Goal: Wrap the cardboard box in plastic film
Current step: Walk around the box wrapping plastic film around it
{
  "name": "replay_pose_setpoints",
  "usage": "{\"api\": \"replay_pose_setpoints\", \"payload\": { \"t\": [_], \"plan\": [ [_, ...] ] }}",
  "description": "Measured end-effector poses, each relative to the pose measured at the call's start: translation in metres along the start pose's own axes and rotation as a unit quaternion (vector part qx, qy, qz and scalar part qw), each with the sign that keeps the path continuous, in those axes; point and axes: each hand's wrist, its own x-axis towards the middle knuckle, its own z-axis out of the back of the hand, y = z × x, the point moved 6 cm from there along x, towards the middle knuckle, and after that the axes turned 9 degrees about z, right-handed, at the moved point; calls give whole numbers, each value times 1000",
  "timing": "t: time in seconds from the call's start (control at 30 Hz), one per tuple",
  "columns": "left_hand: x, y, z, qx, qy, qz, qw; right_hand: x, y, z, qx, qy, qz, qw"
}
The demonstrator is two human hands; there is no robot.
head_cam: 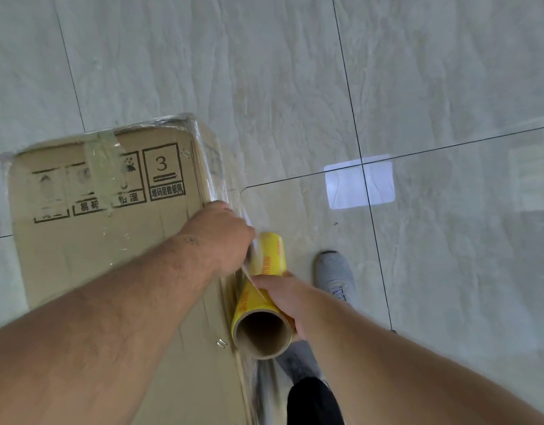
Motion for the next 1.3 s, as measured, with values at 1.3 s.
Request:
{"api": "replay_pose_setpoints", "payload": {
  "t": [1.3],
  "plan": [
    [-10, -34, -55, 33, -58, -8, 998, 15, -90, -21, 364, 34, -74, 928]
  ]
}}
